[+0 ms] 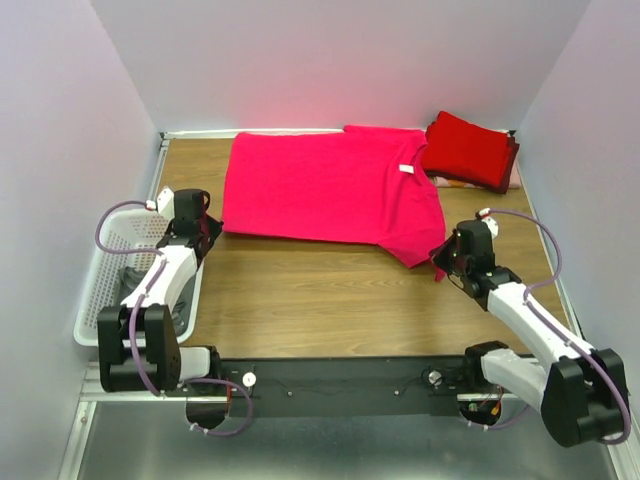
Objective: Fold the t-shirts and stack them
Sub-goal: Flatten the tshirt out
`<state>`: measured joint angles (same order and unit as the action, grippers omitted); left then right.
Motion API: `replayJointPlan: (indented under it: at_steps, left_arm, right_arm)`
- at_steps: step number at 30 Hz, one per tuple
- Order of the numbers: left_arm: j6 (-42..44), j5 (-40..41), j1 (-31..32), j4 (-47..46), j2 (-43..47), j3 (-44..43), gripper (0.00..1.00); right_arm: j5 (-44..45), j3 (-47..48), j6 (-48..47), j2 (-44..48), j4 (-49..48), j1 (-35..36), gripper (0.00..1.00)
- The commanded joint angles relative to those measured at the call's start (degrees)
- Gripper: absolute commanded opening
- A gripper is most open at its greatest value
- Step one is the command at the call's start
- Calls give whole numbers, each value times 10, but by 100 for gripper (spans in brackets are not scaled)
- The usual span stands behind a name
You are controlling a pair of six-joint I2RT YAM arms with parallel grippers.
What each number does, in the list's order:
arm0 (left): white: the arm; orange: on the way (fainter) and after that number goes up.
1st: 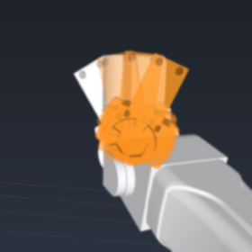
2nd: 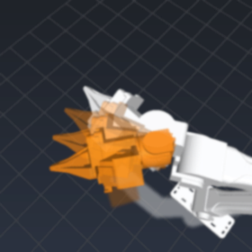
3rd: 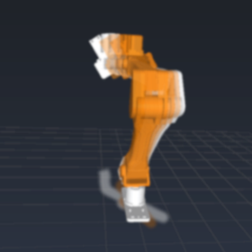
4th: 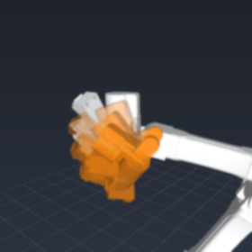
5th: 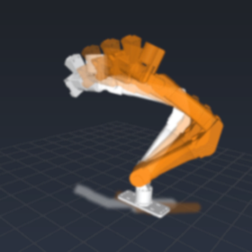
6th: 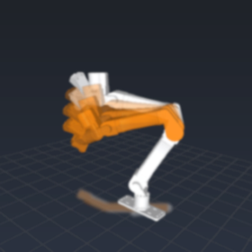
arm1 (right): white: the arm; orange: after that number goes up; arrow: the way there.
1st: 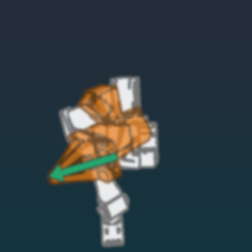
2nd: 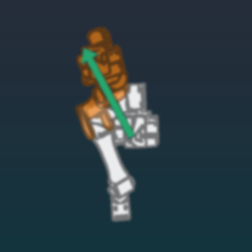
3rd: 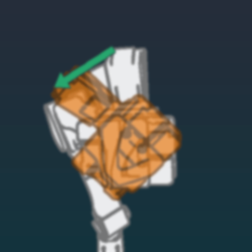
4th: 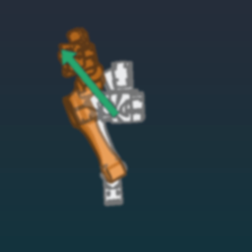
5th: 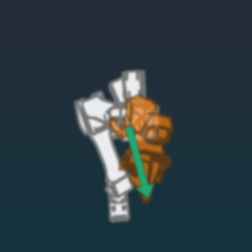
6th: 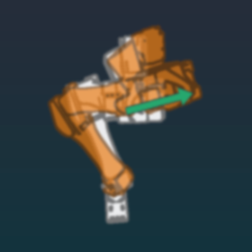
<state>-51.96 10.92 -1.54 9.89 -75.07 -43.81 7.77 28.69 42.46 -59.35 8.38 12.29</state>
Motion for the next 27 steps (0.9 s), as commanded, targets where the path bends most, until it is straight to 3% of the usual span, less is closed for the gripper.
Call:
replayJointPlan:
  at_steps: [1,13,18,19,24,27]
  left_arm:
    - [13,10,-12,14,42,34,0]
    - [23,10,2,34,113,81,0]
    - [22,3,6,36,119,81,0]
    - [22,3,7,34,119,83,0]
    - [24,2,13,33,119,87,0]
    - [26,0,14,32,120,88,0]
  right_arm:
    - [-17,-23,13,43,55,-3,1]
    - [-74,-51,84,253,211,-3,0]
    - [-112,-88,98,276,218,-3,1]
    - [-110,-92,97,273,214,-2,4]
    - [-62,-61,69,213,190,-3,67]
    - [4,-26,67,160,188,-2,69]
